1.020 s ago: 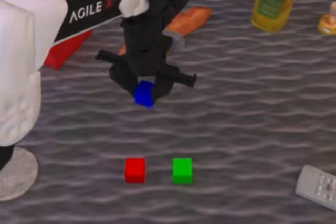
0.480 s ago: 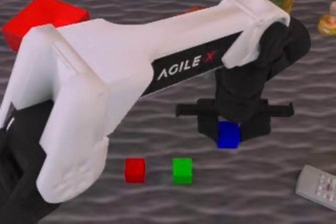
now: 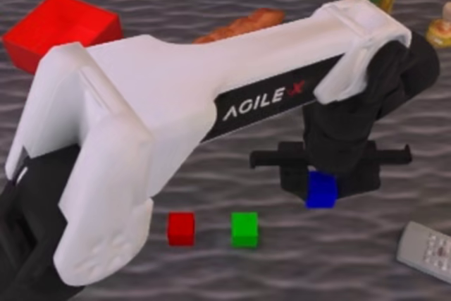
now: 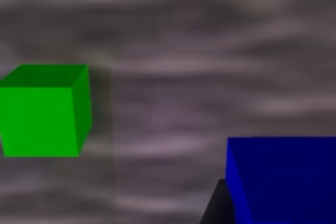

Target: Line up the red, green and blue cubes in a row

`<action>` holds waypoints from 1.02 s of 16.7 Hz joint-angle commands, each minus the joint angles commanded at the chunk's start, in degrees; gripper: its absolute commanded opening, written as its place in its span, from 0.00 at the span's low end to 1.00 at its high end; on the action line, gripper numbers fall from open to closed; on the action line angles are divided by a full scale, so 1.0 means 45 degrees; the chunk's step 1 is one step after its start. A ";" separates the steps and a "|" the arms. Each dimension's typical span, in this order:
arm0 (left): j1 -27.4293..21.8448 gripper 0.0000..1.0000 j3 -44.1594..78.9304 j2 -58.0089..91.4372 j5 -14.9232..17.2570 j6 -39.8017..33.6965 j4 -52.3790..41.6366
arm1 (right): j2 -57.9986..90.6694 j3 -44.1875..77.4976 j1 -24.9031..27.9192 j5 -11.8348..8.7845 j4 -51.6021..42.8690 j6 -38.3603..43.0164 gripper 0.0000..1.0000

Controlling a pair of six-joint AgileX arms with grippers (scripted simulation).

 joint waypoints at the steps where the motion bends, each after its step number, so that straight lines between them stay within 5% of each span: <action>1: -0.0009 0.00 -0.0156 0.0025 0.0002 0.0022 0.0176 | 0.0000 0.0000 0.0000 0.0000 0.0000 0.0000 1.00; 12: 0.0027 0.00 -0.2410 0.0622 -0.0004 0.0037 0.3037 | 0.0000 0.0000 0.0000 0.0000 0.0000 0.0000 1.00; 17: 0.0027 0.38 -0.2410 0.0622 -0.0004 0.0037 0.3037 | 0.0000 0.0000 0.0000 0.0000 0.0000 0.0000 1.00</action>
